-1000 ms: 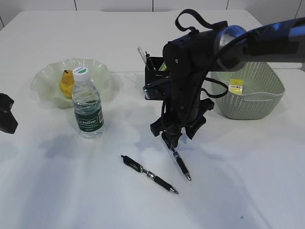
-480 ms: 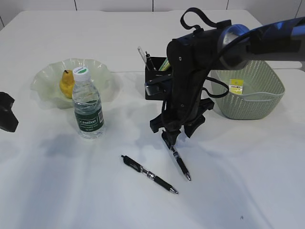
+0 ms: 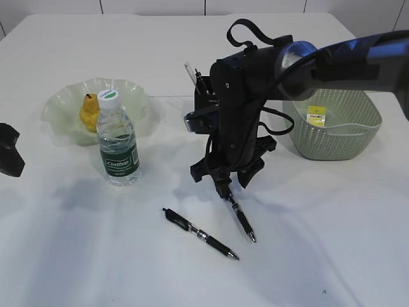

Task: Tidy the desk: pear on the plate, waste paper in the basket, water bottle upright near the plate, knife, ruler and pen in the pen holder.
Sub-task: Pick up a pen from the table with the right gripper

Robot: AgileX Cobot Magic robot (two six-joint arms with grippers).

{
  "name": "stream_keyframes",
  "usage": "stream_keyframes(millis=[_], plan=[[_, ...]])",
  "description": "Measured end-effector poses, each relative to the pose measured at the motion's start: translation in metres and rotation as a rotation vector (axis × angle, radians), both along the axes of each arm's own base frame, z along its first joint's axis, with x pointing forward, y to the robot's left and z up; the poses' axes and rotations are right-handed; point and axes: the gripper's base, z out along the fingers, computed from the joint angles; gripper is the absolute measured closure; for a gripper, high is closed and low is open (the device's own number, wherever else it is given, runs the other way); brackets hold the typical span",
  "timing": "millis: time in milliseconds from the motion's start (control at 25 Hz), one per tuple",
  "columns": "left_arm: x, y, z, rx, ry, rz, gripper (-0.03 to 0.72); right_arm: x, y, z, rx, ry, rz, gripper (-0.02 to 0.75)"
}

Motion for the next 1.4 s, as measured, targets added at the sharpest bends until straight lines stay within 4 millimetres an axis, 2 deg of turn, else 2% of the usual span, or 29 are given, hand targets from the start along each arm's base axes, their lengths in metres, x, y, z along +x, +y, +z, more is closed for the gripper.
stream_keyframes(millis=[240,560,1400], plan=[[0.000,0.000,0.000,0.000,-0.002,0.000,0.232,0.004,0.002,0.003,0.006,-0.016,-0.013,0.362],[0.001,0.000,0.001,-0.001,-0.015,0.002,0.232,0.004,0.002,-0.008,-0.006,0.006,-0.020,0.363],[0.002,0.000,0.001,-0.002,-0.021,0.002,0.232,0.005,0.002,-0.014,-0.009,0.012,-0.029,0.364]])
